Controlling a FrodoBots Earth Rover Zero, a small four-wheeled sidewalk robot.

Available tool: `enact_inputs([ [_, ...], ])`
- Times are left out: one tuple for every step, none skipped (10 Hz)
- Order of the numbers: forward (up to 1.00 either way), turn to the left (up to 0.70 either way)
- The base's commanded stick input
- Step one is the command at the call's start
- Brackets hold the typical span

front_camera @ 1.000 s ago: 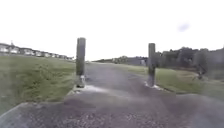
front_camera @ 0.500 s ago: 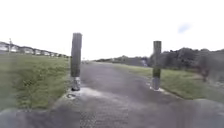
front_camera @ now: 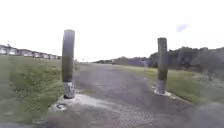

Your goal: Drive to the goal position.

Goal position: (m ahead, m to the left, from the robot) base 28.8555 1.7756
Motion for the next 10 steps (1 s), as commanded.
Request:
enact_inputs([
  [0.70,0.00],
  [0.70,0.01],
  [0.70,0.04],
  [0.70,0.24],
  [0.70,0.33],
  [0.70,0.28],
  [0.70,0.02],
  [0.70,0.00],
  [0.70,0.00],
  [0.70,0.00],
])
